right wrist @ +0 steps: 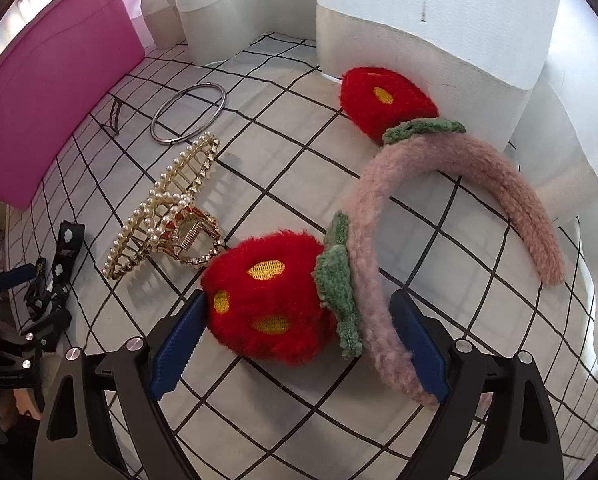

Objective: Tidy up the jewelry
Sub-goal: 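Grasp the black lanyard with the left tool while the right tool grasps the red-flower headband, then lift the lanyard and headband and carry both over the pink tub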

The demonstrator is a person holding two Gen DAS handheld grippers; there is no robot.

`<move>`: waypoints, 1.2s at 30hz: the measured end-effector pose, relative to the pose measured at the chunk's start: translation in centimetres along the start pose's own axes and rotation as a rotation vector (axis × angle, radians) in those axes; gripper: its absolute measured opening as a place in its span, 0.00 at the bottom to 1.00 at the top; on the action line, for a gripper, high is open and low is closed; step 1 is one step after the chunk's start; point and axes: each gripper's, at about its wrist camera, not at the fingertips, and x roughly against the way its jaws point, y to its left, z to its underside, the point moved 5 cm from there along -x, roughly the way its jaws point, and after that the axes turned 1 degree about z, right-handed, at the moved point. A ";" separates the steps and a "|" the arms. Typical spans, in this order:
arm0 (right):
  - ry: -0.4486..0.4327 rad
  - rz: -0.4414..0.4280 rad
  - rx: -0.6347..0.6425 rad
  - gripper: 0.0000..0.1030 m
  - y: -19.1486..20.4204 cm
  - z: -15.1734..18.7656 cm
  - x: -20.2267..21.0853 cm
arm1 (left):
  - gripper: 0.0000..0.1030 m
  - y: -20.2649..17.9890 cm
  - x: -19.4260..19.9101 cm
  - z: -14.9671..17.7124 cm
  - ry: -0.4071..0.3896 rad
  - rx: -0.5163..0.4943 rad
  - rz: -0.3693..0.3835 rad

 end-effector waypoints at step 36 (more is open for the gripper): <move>-0.265 -0.041 -0.198 0.48 2.9 3.1 8.4 | 0.08 0.6 3.7 -1.7 -0.101 -0.034 0.044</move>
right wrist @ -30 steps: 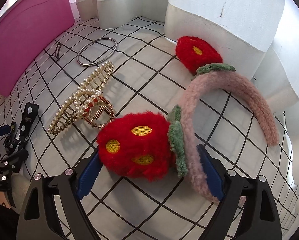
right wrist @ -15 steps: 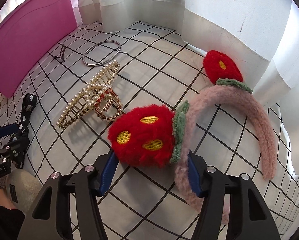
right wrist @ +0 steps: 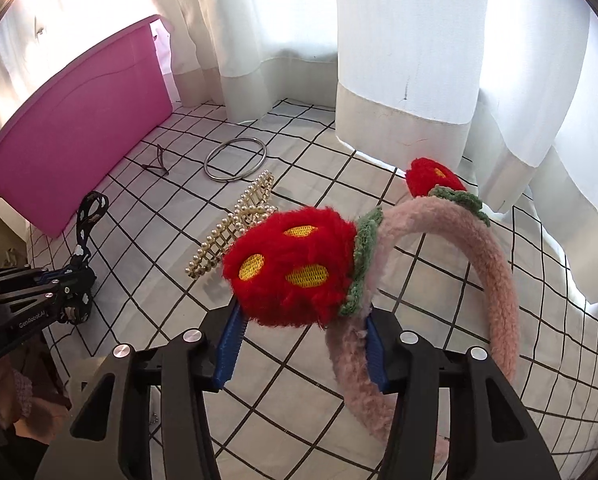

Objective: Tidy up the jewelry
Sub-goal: 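Lift the lanyard and headband and carry both over the pink tub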

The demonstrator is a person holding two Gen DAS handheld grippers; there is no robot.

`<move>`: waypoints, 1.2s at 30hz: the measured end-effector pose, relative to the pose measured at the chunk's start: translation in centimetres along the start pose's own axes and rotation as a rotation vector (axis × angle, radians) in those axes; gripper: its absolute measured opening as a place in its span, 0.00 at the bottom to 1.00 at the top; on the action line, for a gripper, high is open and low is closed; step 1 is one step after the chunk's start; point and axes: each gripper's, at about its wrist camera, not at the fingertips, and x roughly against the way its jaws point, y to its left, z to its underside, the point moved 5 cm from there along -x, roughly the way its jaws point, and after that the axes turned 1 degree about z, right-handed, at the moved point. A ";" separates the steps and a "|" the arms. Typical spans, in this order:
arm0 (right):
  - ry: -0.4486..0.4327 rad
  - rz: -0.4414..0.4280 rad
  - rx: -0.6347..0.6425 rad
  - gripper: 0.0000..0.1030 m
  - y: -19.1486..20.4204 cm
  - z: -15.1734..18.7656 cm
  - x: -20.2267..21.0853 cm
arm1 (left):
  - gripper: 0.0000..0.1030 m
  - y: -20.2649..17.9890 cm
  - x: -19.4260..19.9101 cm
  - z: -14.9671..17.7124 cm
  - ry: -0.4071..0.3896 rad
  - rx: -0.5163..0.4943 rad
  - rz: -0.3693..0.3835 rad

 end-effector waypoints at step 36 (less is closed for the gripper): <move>-0.313 -0.102 0.100 0.46 14.1 -7.7 15.0 | 0.09 3.3 14.7 -7.2 -0.305 -0.111 0.121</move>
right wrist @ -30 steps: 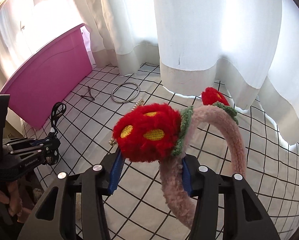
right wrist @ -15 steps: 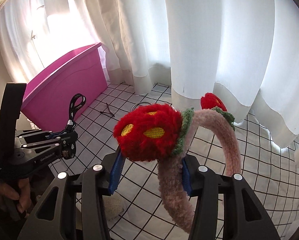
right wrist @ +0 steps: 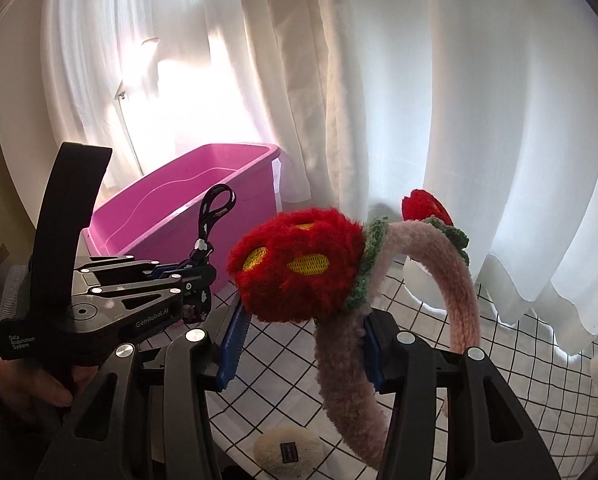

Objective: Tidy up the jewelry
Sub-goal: 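Lift the lanyard and headband and carry both over the pink tub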

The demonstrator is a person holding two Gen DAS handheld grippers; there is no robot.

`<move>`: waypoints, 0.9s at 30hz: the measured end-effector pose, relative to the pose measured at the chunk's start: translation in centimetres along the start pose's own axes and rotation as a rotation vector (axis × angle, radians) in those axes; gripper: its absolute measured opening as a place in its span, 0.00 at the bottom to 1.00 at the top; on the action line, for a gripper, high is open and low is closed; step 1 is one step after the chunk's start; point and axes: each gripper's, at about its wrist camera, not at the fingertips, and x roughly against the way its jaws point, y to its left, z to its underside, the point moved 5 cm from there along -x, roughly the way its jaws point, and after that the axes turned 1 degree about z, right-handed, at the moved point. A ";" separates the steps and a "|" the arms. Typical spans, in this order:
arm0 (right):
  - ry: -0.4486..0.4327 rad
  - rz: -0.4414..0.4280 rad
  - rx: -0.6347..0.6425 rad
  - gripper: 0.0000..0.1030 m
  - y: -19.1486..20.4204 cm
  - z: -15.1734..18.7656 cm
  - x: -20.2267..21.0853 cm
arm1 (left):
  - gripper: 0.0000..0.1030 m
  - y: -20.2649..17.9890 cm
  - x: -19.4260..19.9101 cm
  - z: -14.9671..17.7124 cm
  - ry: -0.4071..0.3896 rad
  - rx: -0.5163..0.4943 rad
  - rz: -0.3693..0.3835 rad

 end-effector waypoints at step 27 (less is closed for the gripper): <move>-0.001 -0.242 0.433 0.46 20.2 -16.0 -16.5 | 0.09 24.8 1.1 -5.9 -0.042 0.200 -0.206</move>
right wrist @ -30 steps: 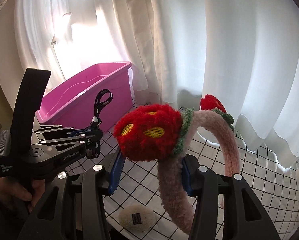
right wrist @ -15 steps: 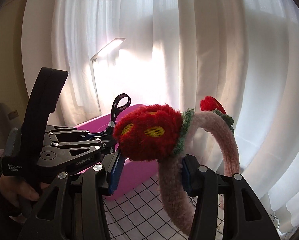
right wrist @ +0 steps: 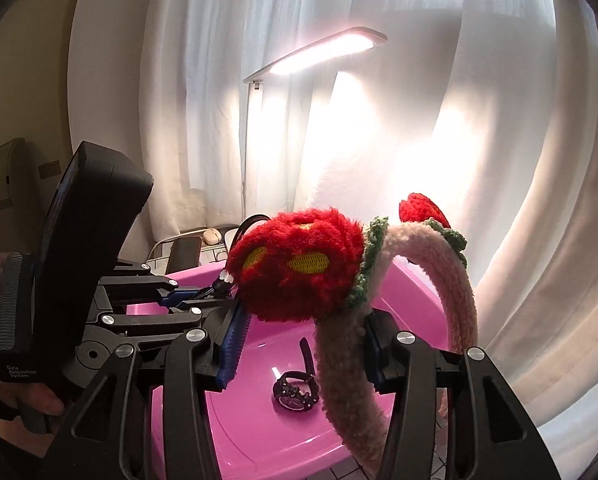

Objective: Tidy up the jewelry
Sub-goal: 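Lift the lanyard and headband and carry both over the pink tub, then open both tools to drop the lanyard and headband into the tub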

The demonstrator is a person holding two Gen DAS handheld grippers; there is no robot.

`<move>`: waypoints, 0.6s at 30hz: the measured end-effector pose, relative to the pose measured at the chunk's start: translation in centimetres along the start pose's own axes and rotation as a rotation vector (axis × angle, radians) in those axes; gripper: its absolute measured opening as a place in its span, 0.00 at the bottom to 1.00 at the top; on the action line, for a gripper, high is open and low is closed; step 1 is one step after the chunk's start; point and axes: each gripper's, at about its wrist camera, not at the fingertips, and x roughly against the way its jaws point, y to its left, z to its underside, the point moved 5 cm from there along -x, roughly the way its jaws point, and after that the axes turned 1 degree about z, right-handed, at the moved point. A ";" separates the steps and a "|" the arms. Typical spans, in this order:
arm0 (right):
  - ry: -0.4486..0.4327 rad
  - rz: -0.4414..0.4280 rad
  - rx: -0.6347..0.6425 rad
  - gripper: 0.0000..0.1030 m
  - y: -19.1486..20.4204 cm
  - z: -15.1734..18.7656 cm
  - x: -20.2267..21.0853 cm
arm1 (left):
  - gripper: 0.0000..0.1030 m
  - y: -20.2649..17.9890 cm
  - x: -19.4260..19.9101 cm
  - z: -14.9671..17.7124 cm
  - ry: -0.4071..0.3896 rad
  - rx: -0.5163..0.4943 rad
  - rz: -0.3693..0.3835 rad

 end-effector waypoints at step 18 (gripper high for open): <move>0.295 0.011 -0.053 0.50 -0.2 -0.6 -12.0 | 0.10 5.4 -4.8 2.0 0.121 0.110 -0.001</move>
